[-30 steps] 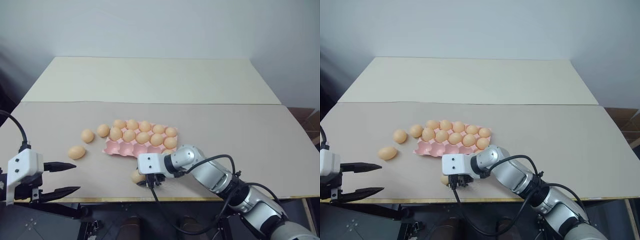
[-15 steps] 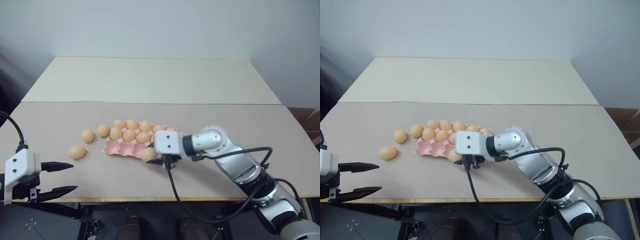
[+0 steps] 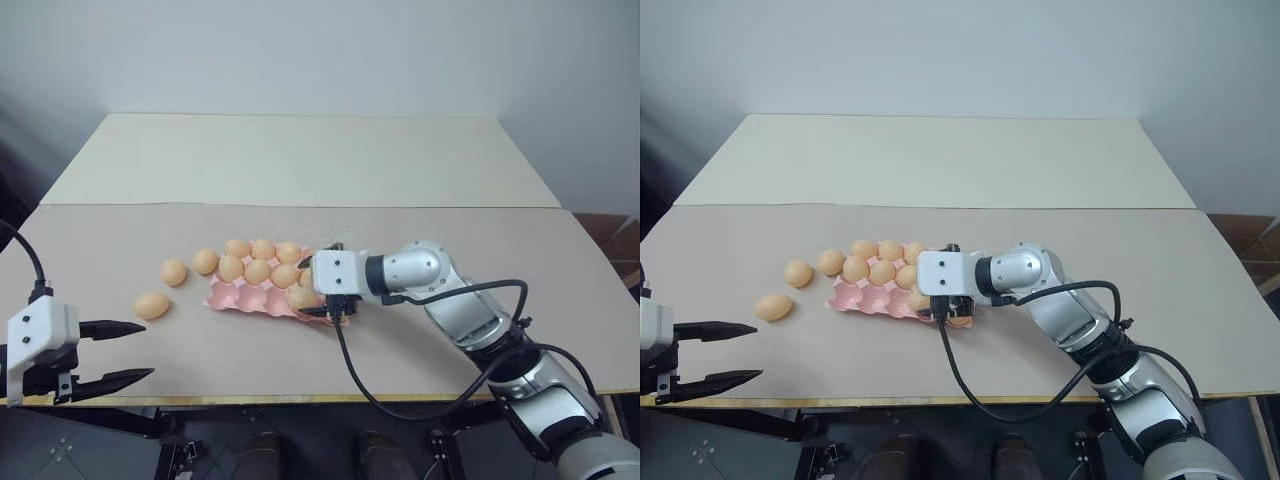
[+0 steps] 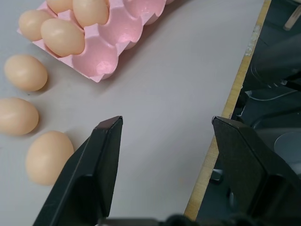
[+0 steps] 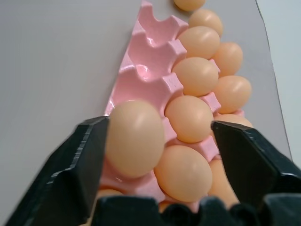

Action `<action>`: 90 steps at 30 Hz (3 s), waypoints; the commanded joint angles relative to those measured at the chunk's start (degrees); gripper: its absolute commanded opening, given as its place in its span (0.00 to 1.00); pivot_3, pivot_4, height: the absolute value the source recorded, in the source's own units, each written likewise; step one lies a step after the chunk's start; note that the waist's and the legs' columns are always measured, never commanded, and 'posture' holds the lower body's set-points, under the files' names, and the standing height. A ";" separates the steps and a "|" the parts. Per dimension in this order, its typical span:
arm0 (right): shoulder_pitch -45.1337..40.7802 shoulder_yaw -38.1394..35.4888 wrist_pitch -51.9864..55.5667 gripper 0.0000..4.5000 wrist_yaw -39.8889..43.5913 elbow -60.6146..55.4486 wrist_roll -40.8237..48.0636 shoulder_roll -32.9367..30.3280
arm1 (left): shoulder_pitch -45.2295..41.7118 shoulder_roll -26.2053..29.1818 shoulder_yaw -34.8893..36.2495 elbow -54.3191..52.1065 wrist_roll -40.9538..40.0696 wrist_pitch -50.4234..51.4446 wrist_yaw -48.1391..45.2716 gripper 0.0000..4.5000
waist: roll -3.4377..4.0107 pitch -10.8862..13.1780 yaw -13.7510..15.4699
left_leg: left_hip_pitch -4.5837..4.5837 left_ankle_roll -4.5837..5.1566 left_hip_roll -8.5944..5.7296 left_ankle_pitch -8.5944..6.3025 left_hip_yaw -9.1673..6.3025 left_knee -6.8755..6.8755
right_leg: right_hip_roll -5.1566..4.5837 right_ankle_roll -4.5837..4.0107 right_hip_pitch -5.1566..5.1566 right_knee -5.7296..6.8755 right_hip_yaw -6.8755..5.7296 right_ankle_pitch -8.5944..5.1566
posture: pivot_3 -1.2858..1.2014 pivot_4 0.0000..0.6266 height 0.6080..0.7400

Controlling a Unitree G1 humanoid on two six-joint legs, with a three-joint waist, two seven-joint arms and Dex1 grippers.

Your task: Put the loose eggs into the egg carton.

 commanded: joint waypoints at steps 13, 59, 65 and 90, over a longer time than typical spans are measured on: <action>4.13 -11.21 7.85 0.99 5.92 -15.39 11.42 -6.49 | -0.40 -1.23 -1.21 0.38 0.53 -1.80 2.49 0.73 | 0.00 0.00 0.19 | -0.02 0.01 0.04 0.00 -0.02 0.00 | -0.04 0.00 0.02 -0.04 -0.01 0.00 | 0.52 0.24 1.00; 11.12 -22.98 17.70 1.00 5.81 -21.88 30.33 -21.58 | -6.18 -5.51 -1.17 7.85 6.27 -1.52 19.54 0.92 | -0.01 0.00 0.27 | 0.02 0.01 0.26 -0.01 0.06 0.00 | 0.03 -0.02 0.06 -0.06 0.00 0.01 | 0.52 0.24 1.00; 11.95 -23.30 19.07 1.00 4.64 -23.31 30.98 -21.93 | -14.11 -5.84 -7.90 16.25 10.61 -6.77 23.95 1.00 | -0.02 -0.01 0.41 | -0.01 0.01 0.20 0.00 0.04 0.00 | 0.00 -0.02 0.06 -0.08 -0.01 0.01 | 0.52 0.24 1.00; 13.44 -25.63 23.97 1.00 -0.68 -27.46 33.32 -24.31 | -28.39 -6.40 -27.06 32.70 13.17 -5.22 21.01 0.71 | -0.03 -0.02 0.24 | 0.00 0.01 0.21 0.00 0.06 0.00 | 0.02 -0.01 0.02 0.01 0.01 0.01 | 0.52 0.24 1.00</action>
